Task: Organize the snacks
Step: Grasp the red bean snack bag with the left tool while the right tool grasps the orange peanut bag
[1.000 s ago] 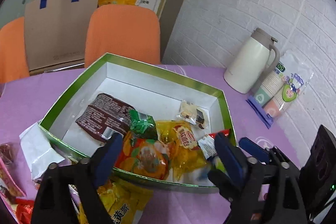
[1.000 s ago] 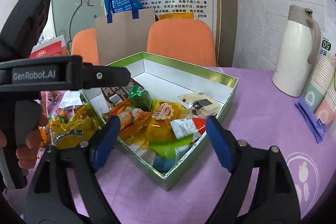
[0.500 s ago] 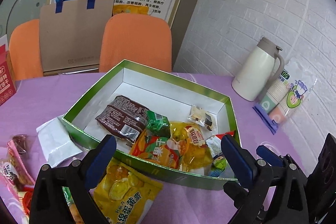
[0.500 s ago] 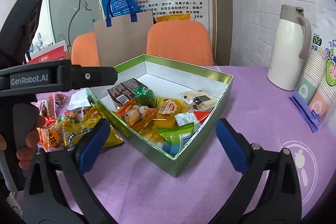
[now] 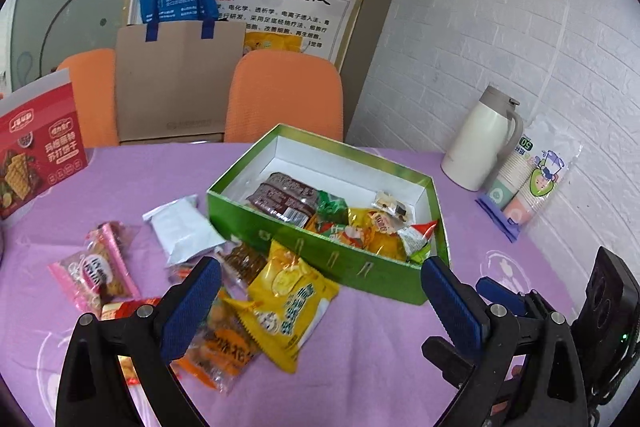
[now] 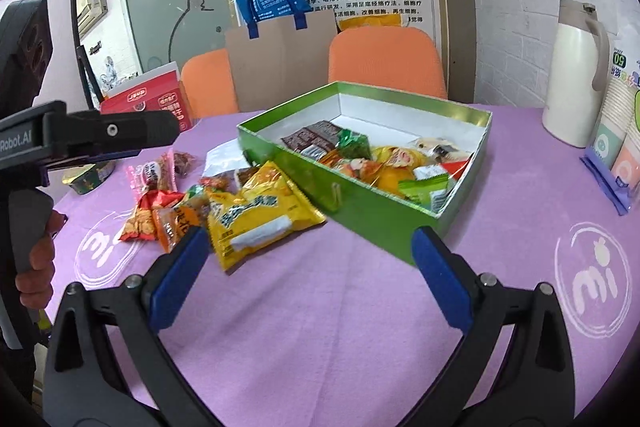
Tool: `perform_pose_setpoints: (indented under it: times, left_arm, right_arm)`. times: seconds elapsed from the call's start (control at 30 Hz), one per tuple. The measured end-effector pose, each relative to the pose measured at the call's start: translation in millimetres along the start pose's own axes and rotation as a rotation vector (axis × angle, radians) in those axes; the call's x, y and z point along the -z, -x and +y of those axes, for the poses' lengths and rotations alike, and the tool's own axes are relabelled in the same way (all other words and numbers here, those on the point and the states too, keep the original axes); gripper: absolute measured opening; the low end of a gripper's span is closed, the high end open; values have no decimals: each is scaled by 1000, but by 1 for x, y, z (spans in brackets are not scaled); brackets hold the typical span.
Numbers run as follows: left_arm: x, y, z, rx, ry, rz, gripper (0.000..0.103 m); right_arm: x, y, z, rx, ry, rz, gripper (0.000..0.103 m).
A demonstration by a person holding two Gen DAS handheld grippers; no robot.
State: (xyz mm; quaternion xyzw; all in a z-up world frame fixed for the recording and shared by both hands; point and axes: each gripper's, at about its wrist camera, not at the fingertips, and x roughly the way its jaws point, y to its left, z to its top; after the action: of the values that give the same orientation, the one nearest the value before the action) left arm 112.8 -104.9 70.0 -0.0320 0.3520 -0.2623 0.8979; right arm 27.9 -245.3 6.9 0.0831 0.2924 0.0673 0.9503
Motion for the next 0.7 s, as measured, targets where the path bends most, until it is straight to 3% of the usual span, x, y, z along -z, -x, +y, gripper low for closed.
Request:
perform_pose_setpoints:
  times: [0.27,0.43,0.5,0.63,0.7]
  left_arm:
    - [49,29,61,-113,79,35,101]
    - [83,45,107,-117,195,38,101]
    - [92,50,116,-133,199,40,101]
    - [103,62,133,-146,215,34,101]
    - [105,66,139,-140,218,31,101]
  right_arm:
    - [24,-32,47,-90,86,130,101]
    - [23,-46,70,-144,104,152,101]
    - [23,-51,80,-150,128,156,96]
    - [17,-68,99,-141,169,173,76]
    - [13,-78,112,-138,204,174,73]
